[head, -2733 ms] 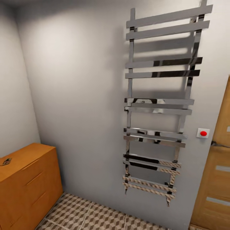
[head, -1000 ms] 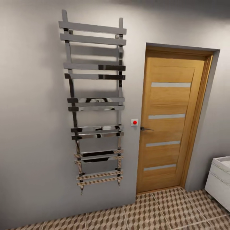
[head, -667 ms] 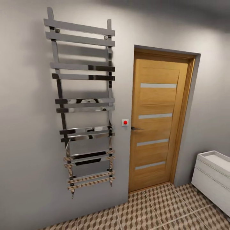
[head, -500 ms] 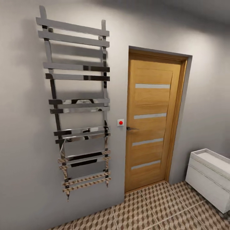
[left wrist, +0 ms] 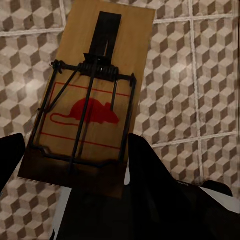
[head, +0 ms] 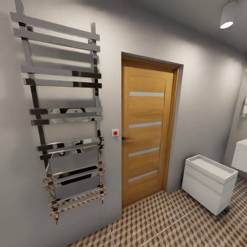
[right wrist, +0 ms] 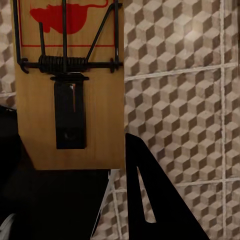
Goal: Take the four mousetraps from the cabinet in the bathroom and place them on the bathroom floor. Make sure all four end up on the same floor surface, and ensure that at least two of them are either under or directly next to the same bathroom sink.
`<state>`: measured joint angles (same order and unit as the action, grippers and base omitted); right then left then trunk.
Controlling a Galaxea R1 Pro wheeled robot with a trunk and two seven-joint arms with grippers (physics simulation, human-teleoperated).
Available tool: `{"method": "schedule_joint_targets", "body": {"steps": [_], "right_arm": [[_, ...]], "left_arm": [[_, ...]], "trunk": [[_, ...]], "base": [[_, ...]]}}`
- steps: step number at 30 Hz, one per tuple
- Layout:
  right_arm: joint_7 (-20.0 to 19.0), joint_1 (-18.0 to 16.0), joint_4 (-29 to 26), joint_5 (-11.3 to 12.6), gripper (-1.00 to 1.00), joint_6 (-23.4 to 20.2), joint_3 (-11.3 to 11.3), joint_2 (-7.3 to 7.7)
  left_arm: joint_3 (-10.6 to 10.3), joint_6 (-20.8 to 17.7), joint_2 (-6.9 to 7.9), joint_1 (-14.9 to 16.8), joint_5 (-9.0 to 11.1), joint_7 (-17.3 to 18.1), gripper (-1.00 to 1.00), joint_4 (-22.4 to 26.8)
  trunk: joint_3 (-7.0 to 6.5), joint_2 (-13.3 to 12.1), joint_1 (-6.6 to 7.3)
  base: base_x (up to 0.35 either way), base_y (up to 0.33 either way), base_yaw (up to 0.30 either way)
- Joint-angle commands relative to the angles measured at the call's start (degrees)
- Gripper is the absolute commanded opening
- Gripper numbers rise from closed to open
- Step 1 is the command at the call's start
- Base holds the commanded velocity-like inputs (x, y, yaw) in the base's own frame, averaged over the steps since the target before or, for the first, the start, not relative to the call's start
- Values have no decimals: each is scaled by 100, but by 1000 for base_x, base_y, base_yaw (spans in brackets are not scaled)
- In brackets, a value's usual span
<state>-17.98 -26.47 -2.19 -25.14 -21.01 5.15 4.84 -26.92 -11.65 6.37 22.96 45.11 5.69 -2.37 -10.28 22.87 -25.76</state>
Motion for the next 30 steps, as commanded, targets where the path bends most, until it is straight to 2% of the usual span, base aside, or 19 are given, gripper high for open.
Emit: {"method": "schedule_joint_targets", "body": {"steps": [1,30], "right_arm": [[-22,2,-12,-48,-100,-35,48,0],[-21,2,-10,-44,-100,-35,48,0]], "left_arm": [[-50,-10,1,6,50,55,-100,-16],[-42,13,13,4,55,38,-100,-18]], "trunk": [[-2,4,-2],[-133,4,-2]], "base": [[0,0,-287],[0,0,-287]]}}
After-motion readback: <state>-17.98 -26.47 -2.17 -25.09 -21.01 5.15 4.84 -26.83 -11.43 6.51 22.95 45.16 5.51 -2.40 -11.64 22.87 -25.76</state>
